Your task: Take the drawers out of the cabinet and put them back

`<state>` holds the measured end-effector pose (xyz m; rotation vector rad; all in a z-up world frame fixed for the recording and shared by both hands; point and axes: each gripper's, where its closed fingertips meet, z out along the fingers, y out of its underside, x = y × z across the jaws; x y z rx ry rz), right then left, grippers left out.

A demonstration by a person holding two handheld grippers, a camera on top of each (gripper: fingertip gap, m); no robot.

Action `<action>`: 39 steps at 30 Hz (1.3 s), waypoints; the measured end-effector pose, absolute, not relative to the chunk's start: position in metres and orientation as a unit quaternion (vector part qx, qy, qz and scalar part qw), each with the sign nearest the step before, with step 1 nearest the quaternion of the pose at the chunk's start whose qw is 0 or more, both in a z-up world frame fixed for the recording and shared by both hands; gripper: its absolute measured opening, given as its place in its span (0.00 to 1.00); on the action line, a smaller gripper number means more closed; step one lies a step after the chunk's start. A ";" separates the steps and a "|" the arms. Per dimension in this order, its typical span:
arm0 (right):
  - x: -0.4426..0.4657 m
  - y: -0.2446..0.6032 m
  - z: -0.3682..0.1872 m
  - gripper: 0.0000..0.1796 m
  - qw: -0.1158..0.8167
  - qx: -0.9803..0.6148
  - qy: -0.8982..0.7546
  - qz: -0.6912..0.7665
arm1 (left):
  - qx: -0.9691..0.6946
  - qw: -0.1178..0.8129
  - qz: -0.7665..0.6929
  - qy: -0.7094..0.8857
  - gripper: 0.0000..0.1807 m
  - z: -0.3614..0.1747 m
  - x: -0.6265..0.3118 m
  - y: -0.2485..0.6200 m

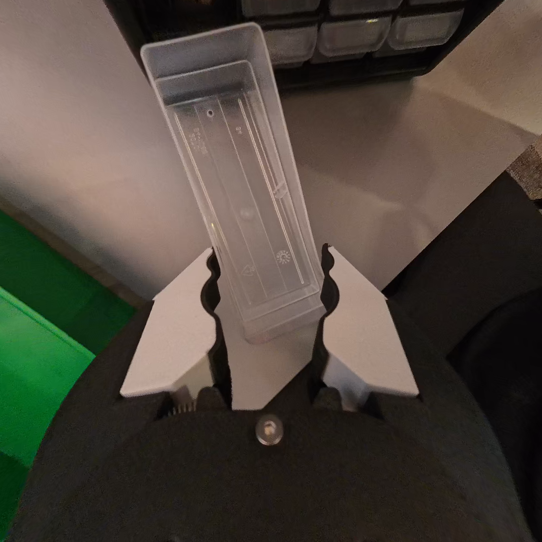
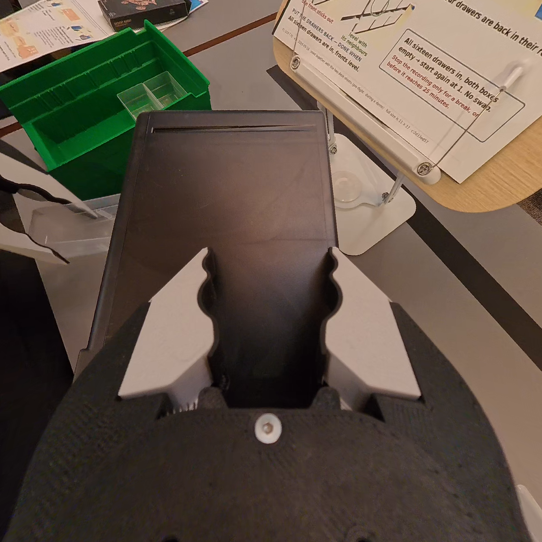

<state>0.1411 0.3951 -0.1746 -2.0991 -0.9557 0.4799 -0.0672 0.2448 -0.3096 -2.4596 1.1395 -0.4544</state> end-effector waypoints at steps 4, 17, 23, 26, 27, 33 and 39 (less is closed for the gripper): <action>0.141 0.395 -0.175 0.42 0.383 -0.823 -0.375 0.188 | -0.867 0.201 -0.169 0.422 0.38 -0.300 -0.060 0.255; 0.141 0.395 -0.175 0.42 0.383 -0.823 -0.375 0.188 | -0.857 0.186 -0.204 0.434 0.38 -0.300 -0.046 0.274; 0.141 0.395 -0.175 0.42 0.383 -0.823 -0.375 0.188 | -0.855 0.191 -0.213 0.432 0.37 -0.298 -0.042 0.281; 0.141 0.395 -0.175 0.42 0.383 -0.823 -0.375 0.188 | -0.853 0.190 -0.217 0.435 0.37 -0.297 -0.039 0.283; 0.141 0.395 -0.175 0.42 0.383 -0.823 -0.374 0.188 | -0.853 0.190 -0.215 0.436 0.37 -0.296 -0.038 0.284; 0.141 0.395 -0.175 0.42 0.383 -0.823 -0.374 0.188 | -0.854 0.190 -0.213 0.435 0.37 -0.291 -0.042 0.290; 0.141 0.395 -0.175 0.42 0.383 -0.823 -0.374 0.188 | -0.853 0.191 -0.210 0.438 0.36 -0.286 -0.047 0.295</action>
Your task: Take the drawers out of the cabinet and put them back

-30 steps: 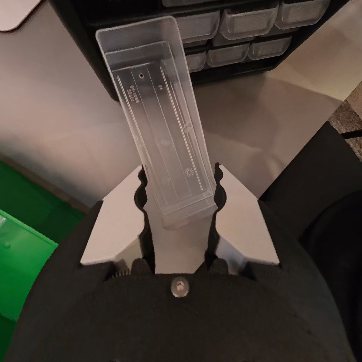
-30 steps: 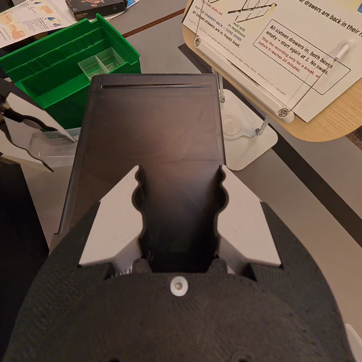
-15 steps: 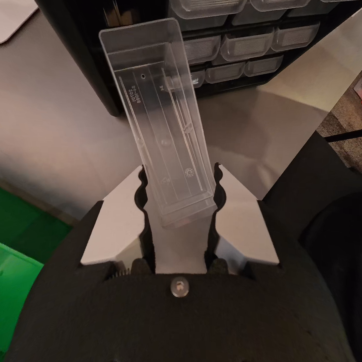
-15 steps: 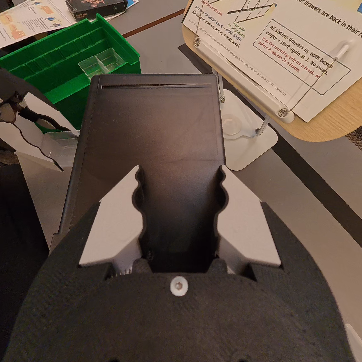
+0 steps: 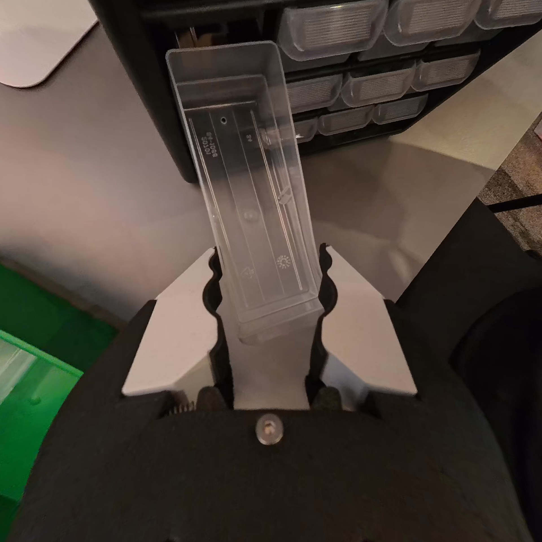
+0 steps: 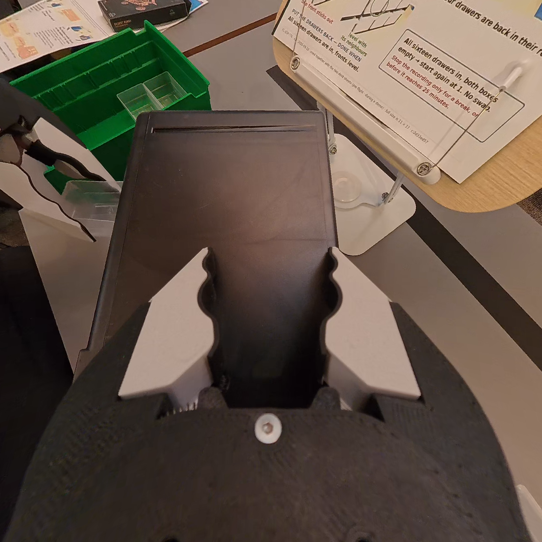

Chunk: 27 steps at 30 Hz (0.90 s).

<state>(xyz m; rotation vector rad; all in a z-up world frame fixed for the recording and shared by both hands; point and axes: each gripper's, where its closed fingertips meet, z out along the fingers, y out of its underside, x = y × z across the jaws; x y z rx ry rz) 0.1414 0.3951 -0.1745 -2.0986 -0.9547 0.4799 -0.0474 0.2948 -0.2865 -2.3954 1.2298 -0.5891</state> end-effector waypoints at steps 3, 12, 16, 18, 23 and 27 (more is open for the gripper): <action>0.141 0.395 -0.175 0.42 0.383 -0.823 -0.374 0.188 | -0.853 0.185 -0.204 0.444 0.36 -0.287 -0.048 0.295; 0.141 0.395 -0.175 0.42 0.384 -0.823 -0.374 0.188 | -0.853 0.159 -0.196 0.457 0.36 -0.297 -0.048 0.289; 0.141 0.395 -0.174 0.42 0.384 -0.823 -0.374 0.188 | -0.858 0.160 -0.202 0.445 0.36 -0.292 -0.048 0.294; 0.142 0.395 -0.174 0.42 0.384 -0.823 -0.374 0.188 | -0.858 0.160 -0.216 0.438 0.36 -0.287 -0.048 0.294; 0.142 0.395 -0.174 0.42 0.384 -0.823 -0.374 0.188 | -0.858 0.175 -0.242 0.419 0.36 -0.270 -0.048 0.299; 0.142 0.395 -0.174 0.42 0.384 -0.823 -0.374 0.188 | -0.860 0.182 -0.227 0.419 0.36 -0.265 -0.044 0.306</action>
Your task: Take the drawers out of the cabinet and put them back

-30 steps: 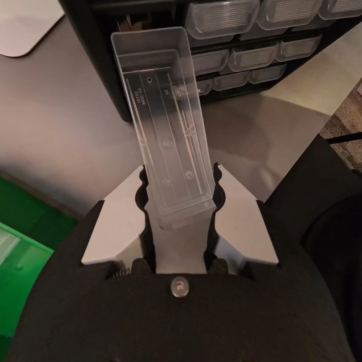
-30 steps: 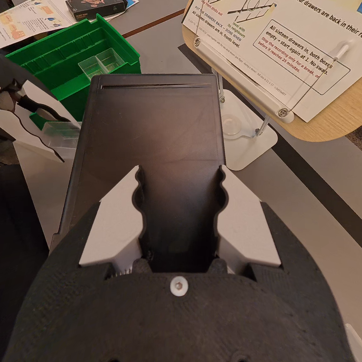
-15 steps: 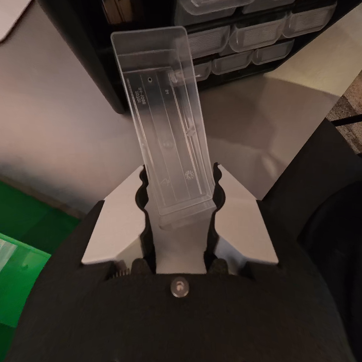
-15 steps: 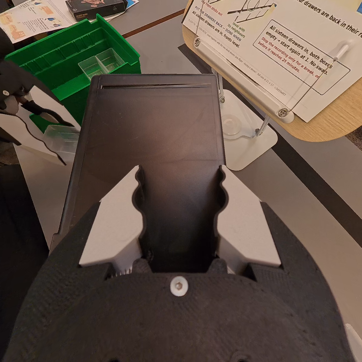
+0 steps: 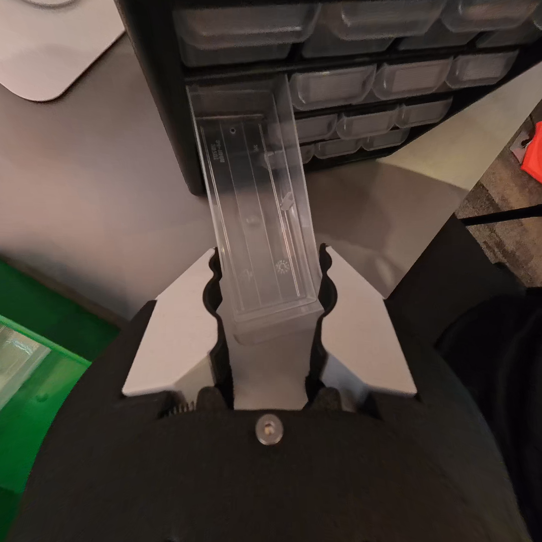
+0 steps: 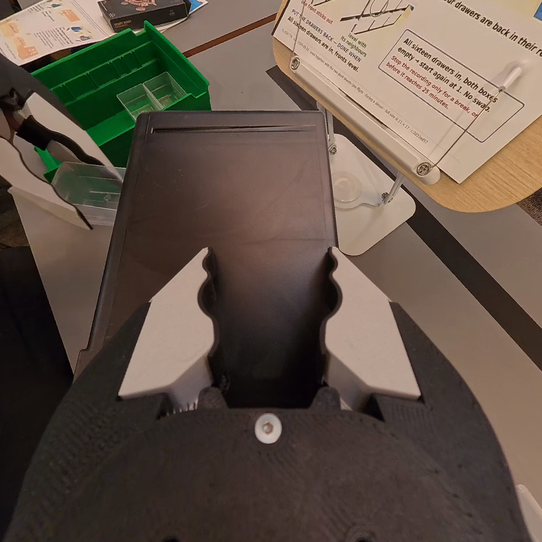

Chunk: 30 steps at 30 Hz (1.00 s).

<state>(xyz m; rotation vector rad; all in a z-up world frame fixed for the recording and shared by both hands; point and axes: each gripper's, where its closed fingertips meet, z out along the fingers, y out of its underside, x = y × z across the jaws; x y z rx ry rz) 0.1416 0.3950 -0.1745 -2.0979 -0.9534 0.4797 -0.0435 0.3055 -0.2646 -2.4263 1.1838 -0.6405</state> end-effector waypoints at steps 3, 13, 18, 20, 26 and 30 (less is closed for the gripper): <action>0.142 0.395 -0.174 0.42 0.384 -0.823 -0.374 0.188 | -0.861 0.194 -0.236 0.408 0.36 -0.266 -0.033 0.313; 0.141 0.395 -0.174 0.42 0.385 -0.822 -0.374 0.189 | -0.829 0.291 -0.259 0.401 0.38 -0.267 -0.007 0.339; 0.141 0.395 -0.174 0.42 0.385 -0.822 -0.375 0.189 | -0.811 0.323 -0.241 0.425 0.47 -0.263 -0.019 0.332; 0.141 0.395 -0.174 0.42 0.385 -0.822 -0.375 0.189 | -0.809 0.324 -0.236 0.430 0.45 -0.261 -0.029 0.328; 0.141 0.395 -0.174 0.42 0.385 -0.822 -0.374 0.189 | -0.814 0.284 -0.204 0.463 0.42 -0.265 -0.053 0.320; 0.141 0.395 -0.174 0.42 0.385 -0.822 -0.374 0.189 | -0.803 0.296 -0.198 0.478 0.44 -0.263 -0.046 0.329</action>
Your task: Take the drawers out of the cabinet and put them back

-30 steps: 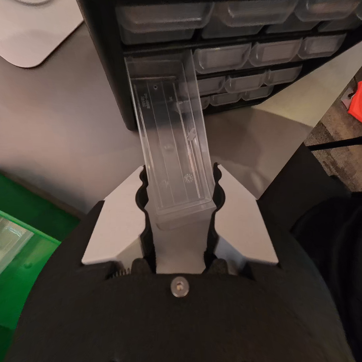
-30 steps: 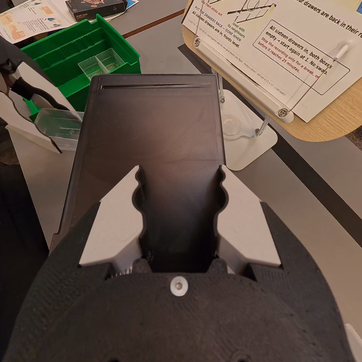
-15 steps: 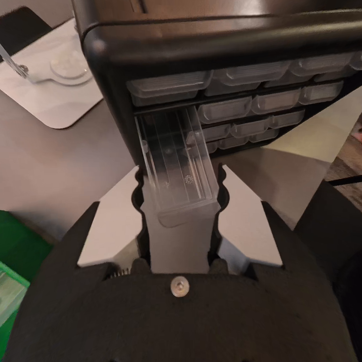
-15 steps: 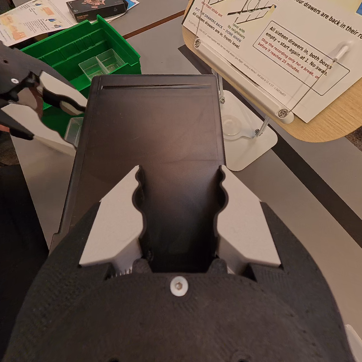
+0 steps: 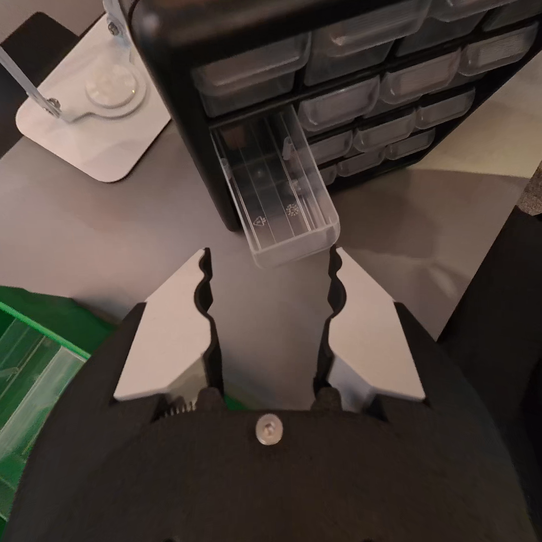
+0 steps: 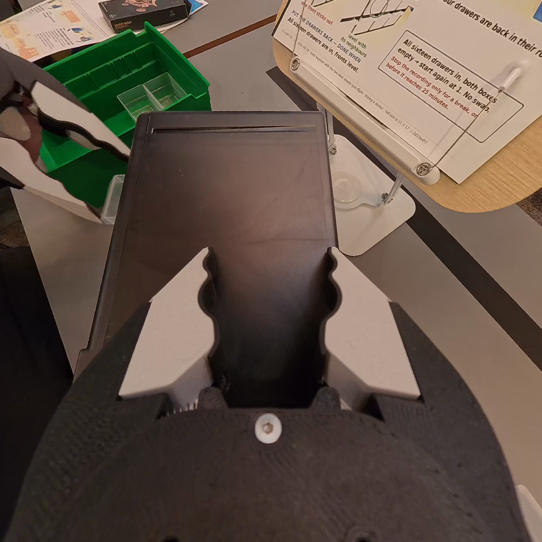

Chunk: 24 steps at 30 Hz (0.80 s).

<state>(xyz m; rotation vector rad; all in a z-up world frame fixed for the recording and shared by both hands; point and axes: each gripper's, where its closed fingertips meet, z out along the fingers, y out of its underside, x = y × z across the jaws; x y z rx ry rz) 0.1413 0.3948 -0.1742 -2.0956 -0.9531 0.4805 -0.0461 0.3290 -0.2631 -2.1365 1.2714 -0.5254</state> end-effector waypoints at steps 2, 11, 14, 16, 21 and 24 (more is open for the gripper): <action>0.141 0.395 -0.174 0.42 0.385 -0.823 -0.374 0.189 | -0.806 0.305 -0.190 0.471 0.45 -0.262 -0.042 0.337; 0.141 0.395 -0.174 0.42 0.385 -0.822 -0.375 0.189 | -0.791 0.309 -0.183 0.496 0.42 -0.261 -0.049 0.329; 0.141 0.395 -0.174 0.42 0.385 -0.822 -0.375 0.189 | -0.805 0.324 -0.180 0.463 0.41 -0.260 -0.054 0.345; 0.141 0.395 -0.174 0.42 0.385 -0.822 -0.375 0.189 | -0.813 0.331 -0.172 0.447 0.44 -0.261 -0.053 0.357; 0.141 0.395 -0.174 0.42 0.386 -0.822 -0.374 0.189 | -0.820 0.346 -0.159 0.428 0.49 -0.261 -0.038 0.380; 0.141 0.395 -0.174 0.42 0.386 -0.822 -0.374 0.189 | -0.821 0.363 -0.150 0.414 0.48 -0.259 -0.030 0.392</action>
